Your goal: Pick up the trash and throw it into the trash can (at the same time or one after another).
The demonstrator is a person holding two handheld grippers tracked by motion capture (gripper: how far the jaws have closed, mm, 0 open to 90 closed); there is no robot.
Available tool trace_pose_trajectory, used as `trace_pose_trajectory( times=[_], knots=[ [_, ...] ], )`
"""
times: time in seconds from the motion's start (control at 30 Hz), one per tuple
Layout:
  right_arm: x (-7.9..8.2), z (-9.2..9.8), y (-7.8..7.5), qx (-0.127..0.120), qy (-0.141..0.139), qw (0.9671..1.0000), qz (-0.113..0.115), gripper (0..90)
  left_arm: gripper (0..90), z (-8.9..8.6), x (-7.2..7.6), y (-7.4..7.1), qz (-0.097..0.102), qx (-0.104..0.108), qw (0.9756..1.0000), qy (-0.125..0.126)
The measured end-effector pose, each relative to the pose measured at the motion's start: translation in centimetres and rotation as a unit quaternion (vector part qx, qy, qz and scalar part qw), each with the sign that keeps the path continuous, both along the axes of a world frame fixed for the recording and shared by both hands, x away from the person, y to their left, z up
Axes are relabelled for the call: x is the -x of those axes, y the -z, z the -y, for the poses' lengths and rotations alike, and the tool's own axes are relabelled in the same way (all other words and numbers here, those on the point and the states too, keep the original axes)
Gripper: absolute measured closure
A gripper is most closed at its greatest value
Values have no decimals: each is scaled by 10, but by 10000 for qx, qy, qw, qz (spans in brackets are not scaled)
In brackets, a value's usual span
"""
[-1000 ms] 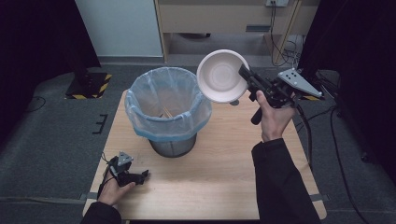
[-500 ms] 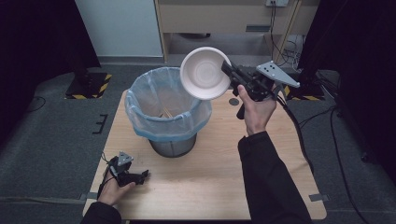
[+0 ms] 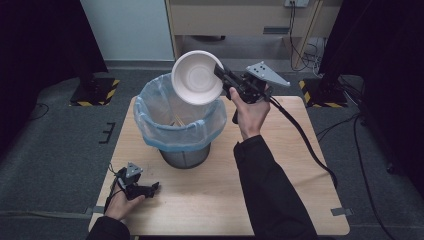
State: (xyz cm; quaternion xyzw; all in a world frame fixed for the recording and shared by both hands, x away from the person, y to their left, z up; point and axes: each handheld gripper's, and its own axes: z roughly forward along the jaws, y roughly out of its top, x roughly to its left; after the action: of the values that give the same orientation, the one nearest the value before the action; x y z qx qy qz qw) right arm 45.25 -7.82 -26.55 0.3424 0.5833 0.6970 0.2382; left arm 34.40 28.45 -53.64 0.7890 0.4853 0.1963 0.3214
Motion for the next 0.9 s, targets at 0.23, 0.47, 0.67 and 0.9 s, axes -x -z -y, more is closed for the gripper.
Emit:
trace_pose_trajectory(
  times=[0.23,0.47,0.67,0.9],
  knots=[
    [-10,-20,18,179,-35,9997,-159,833,0,0,0,0,-1,0,10000,17],
    [-20,-33,32,517,-265,9980,-247,579,0,0,0,0,-1,0,10000,17],
    [-12,-12,24,491,36,9987,-86,404,0,0,0,0,-4,4,10000,11],
    [8,42,50,686,338,9963,-389,289,0,0,0,0,-8,-4,10000,18]
  ],
)
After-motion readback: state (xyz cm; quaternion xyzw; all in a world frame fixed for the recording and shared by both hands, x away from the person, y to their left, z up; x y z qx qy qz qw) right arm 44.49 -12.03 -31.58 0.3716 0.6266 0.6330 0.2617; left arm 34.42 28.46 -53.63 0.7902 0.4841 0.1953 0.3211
